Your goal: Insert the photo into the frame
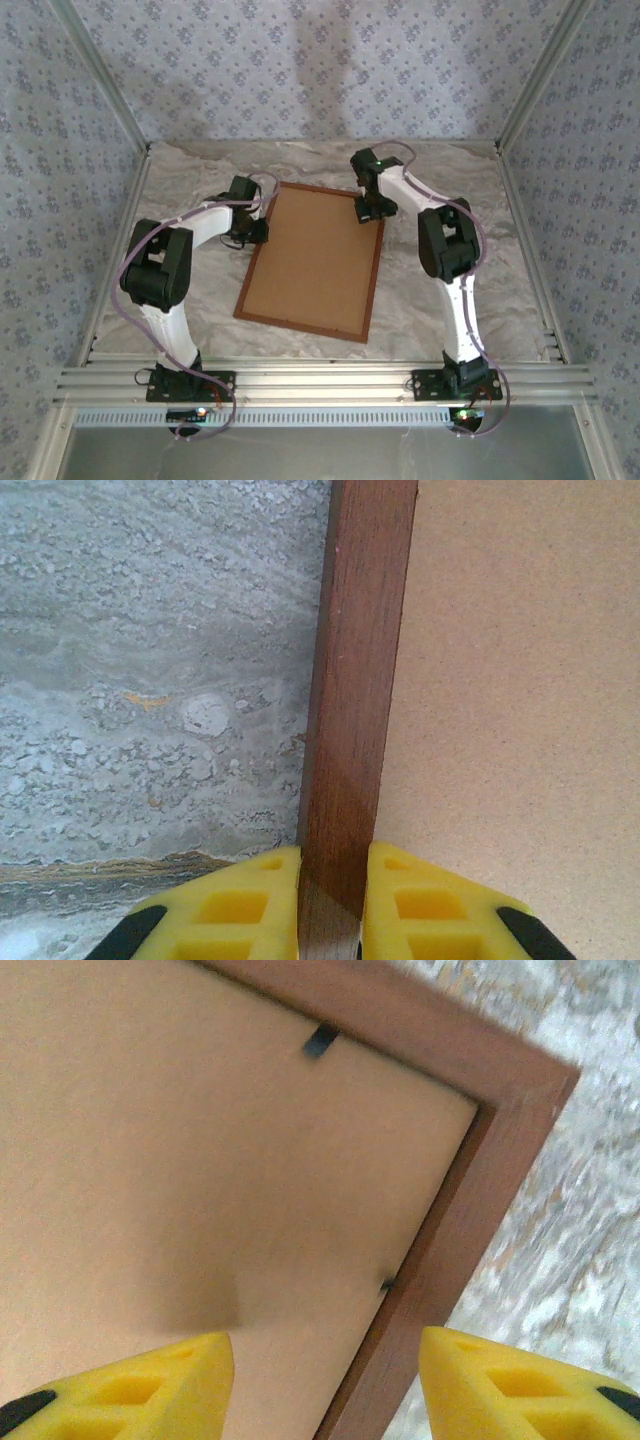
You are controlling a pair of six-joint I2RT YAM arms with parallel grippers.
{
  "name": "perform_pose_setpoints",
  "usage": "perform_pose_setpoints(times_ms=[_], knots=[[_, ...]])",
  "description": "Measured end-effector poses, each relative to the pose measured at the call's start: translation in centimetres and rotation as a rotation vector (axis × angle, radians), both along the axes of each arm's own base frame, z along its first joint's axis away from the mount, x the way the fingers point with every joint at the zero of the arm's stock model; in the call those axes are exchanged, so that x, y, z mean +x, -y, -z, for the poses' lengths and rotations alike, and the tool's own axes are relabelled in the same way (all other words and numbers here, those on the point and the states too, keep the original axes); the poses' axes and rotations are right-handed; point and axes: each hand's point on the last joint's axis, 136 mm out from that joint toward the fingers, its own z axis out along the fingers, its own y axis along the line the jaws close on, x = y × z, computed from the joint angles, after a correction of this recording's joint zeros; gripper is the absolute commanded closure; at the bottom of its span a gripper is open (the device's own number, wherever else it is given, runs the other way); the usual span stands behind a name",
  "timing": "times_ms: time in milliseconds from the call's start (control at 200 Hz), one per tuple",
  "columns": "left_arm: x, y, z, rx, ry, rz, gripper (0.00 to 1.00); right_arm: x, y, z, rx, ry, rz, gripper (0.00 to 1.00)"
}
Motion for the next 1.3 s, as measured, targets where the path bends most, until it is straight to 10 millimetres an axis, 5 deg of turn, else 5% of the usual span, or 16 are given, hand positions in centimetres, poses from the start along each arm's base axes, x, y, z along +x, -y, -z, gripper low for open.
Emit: perform_pose_setpoints(times_ms=[230,500,865,1304], knots=[[0.0,-0.1,0.0,0.003,0.001,-0.001,0.81,-4.9,1.9,-3.4,0.144,0.025,0.089,0.49],[0.0,0.0,0.0,0.002,0.002,-0.001,0.81,-8.2,2.2,-0.7,0.200,-0.078,0.136,0.56],[0.0,0.0,0.0,0.002,0.003,-0.001,0.81,-8.5,1.7,1.6,0.201,-0.128,0.132,0.59],[0.0,0.0,0.0,0.002,0.003,-0.001,0.81,-8.8,0.9,2.0,0.199,-0.130,0.116,0.59]])
